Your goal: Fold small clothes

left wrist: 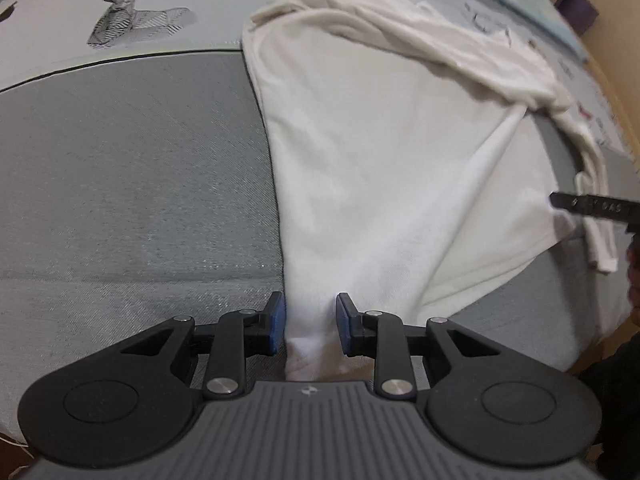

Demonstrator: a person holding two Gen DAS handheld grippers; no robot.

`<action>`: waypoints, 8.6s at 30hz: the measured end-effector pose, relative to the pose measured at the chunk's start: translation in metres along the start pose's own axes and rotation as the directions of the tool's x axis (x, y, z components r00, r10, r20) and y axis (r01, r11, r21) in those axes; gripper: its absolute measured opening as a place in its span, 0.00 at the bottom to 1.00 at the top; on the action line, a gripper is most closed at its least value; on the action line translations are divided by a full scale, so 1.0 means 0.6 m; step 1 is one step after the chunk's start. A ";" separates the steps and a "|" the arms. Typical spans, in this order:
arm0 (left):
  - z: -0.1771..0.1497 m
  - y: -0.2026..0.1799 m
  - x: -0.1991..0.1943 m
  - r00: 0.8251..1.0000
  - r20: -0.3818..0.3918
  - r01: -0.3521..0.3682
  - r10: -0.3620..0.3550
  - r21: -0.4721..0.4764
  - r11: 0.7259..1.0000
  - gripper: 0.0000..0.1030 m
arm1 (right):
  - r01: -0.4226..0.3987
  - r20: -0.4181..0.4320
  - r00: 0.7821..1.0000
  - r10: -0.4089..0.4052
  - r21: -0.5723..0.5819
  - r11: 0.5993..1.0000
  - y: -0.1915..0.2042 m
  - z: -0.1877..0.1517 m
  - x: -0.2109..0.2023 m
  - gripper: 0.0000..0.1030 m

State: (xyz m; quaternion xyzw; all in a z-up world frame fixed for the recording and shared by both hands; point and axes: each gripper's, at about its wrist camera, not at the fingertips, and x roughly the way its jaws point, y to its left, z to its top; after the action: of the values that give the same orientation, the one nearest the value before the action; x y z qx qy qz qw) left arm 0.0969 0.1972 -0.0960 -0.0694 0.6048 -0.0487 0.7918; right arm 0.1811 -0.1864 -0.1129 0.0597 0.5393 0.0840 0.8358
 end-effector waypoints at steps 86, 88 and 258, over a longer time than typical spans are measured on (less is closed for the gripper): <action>0.055 -0.157 -0.054 0.936 0.341 -0.147 0.087 0.155 0.977 0.24 | -0.092 0.109 0.993 0.043 0.505 0.858 -0.165 -0.001 -0.048 0.33; 0.071 -0.173 -0.049 0.928 0.369 -0.123 0.057 0.159 0.980 0.24 | -0.109 0.109 0.992 0.060 0.531 0.840 -0.167 0.007 -0.033 0.28; 0.366 -0.184 0.014 0.944 0.264 -0.186 0.195 -0.058 0.981 0.29 | 0.495 0.377 0.803 -0.462 0.011 0.869 -0.326 0.228 -0.063 0.28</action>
State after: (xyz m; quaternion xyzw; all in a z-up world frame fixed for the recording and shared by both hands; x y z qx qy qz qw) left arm 0.3115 0.0980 -0.0287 -0.0293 0.4963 0.0479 0.8663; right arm 0.3052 -0.3869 -0.0602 -0.1006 0.3668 -0.1186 0.9172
